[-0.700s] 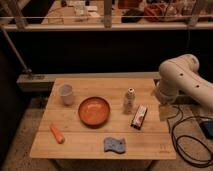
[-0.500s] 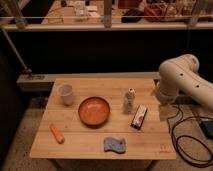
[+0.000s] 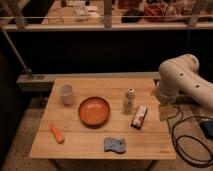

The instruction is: Place the white sponge in the ceramic bowl

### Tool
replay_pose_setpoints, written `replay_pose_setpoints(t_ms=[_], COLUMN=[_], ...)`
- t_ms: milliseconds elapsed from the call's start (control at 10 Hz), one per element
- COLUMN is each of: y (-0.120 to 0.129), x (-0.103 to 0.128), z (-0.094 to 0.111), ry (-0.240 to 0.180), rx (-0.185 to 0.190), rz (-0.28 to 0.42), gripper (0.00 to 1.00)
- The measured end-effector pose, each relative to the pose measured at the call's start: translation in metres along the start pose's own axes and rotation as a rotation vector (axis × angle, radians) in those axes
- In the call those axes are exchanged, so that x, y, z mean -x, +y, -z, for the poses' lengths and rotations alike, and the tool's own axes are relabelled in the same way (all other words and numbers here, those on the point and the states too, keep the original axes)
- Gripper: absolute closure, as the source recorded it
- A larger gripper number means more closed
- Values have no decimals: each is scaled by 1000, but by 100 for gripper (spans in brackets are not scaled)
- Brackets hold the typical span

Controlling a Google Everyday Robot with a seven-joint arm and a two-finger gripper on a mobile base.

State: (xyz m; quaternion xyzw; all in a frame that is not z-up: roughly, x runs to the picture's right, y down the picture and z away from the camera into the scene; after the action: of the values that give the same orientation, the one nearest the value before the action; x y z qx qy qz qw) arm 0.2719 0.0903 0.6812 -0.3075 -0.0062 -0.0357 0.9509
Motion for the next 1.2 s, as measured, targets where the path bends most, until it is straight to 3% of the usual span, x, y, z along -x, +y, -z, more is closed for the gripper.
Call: replay_pose_setpoints(t_ms=[800, 1200], y=[3, 18], x=[2, 32], z=[-2, -8], ry=[0, -2], rx=[5, 31], rz=[3, 24], gripper=[20, 20])
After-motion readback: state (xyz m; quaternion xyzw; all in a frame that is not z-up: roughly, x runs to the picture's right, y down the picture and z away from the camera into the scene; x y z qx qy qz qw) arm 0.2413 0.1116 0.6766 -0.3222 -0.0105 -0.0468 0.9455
